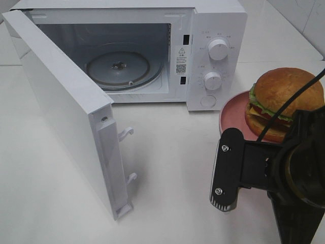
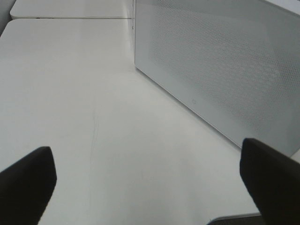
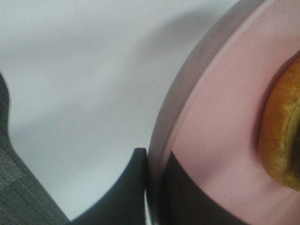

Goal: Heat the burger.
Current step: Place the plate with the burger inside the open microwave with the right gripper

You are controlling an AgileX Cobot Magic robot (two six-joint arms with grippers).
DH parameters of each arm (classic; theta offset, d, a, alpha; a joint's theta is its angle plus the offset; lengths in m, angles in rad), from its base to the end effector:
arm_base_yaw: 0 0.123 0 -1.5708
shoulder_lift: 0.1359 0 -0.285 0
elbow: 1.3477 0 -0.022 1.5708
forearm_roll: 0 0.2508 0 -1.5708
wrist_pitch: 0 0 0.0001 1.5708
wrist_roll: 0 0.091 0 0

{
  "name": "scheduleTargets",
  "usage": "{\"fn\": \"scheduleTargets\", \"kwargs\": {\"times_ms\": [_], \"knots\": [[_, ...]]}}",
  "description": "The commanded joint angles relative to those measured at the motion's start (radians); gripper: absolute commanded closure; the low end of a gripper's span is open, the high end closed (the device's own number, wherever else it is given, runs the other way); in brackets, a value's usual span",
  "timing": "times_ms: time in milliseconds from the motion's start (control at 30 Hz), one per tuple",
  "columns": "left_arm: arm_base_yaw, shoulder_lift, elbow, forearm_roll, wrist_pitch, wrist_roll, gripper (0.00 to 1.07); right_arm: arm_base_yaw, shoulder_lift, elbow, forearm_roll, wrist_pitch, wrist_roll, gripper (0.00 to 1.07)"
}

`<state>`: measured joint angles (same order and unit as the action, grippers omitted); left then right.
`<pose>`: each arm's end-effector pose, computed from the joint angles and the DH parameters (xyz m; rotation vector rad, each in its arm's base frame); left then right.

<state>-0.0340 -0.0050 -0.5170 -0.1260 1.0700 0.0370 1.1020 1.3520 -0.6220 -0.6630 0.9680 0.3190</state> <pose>-0.0087 -0.0097 0.2817 0.0801 2.0268 -0.1485 0.1298 0.1541 0.1961 -1.5336 2.2920 -0.6084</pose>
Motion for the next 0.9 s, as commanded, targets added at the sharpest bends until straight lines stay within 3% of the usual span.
{"fn": "scheduleTargets", "kwargs": {"times_ms": [33,900], "knots": [[-0.003,-0.002,0.001,-0.007,0.001,0.001,0.07,0.006,-0.009,0.002,-0.071,0.022,-0.019,1.07],[-0.003,-0.002,0.001,-0.007,0.001,0.001,0.07,0.003,-0.056,0.002,-0.16,-0.26,-0.378,1.07]]}}
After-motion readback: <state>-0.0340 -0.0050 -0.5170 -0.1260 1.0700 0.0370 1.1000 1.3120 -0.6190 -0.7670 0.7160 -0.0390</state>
